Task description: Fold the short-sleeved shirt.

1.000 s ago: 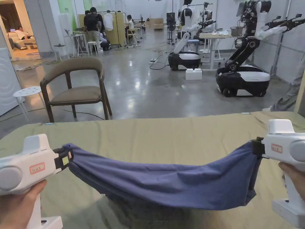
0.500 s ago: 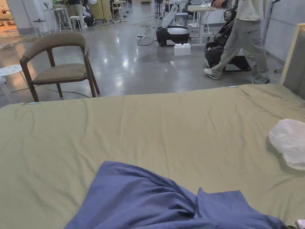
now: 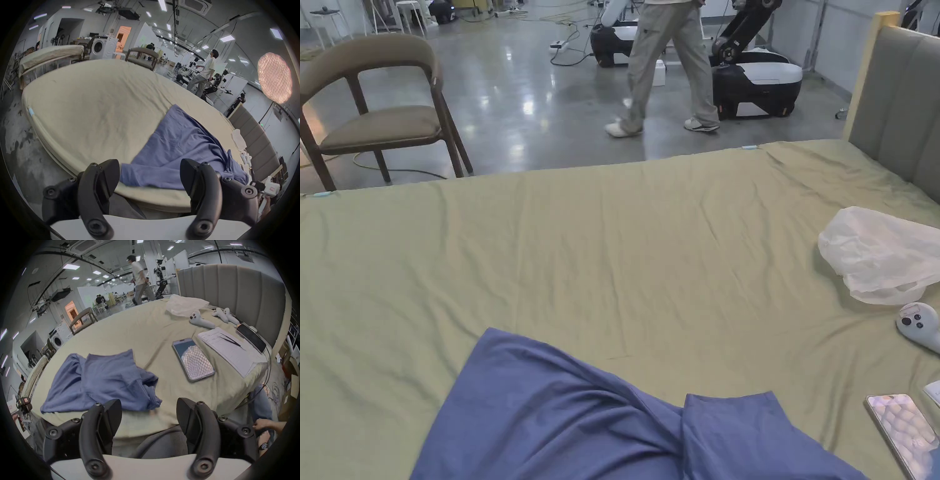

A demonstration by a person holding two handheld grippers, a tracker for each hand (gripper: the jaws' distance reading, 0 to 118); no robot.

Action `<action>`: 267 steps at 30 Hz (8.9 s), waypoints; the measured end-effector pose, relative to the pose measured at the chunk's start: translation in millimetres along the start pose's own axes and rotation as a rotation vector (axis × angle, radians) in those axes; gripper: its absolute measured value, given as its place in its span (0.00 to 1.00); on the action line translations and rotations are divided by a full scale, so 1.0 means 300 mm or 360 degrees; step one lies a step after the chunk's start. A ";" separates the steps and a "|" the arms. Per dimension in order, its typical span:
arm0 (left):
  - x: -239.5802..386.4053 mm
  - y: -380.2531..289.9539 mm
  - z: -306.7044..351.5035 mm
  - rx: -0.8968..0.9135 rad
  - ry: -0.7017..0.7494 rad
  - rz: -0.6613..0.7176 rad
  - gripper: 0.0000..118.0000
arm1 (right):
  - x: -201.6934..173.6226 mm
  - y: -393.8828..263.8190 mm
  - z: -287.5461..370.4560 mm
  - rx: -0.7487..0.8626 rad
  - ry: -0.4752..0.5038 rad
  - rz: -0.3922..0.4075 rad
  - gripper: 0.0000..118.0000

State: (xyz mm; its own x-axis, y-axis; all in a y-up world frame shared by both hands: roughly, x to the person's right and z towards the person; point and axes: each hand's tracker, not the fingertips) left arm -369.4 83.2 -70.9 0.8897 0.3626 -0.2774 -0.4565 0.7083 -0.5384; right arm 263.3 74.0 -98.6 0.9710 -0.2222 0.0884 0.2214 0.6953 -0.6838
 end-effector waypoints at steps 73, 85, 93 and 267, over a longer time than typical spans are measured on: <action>0.057 -0.068 -0.327 -0.0736 0.0272 -0.0588 0.04 | -0.253 0.511 -0.760 -0.0662 -0.0181 0.0234 0.45; 0.032 -0.047 -0.275 -0.0672 0.0173 -0.0432 0.04 | -0.279 0.479 -0.663 -0.0449 -0.0129 0.0287 0.00; 0.178 0.161 0.009 -0.0087 -0.0095 -0.0418 0.03 | -0.248 0.615 -0.156 0.0159 0.0118 0.0299 0.00; 0.159 -0.095 -0.096 -0.0369 0.0048 -0.0465 0.48 | -0.297 0.110 0.162 0.0390 0.0169 0.0173 0.00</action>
State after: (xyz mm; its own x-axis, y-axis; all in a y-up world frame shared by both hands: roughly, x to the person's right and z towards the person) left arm -314.1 62.8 -91.7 0.9837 0.1450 -0.1067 -0.1744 0.6221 -0.7632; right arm 188.4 149.9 -94.1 0.9781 -0.1989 -0.0611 0.1445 0.8606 -0.4883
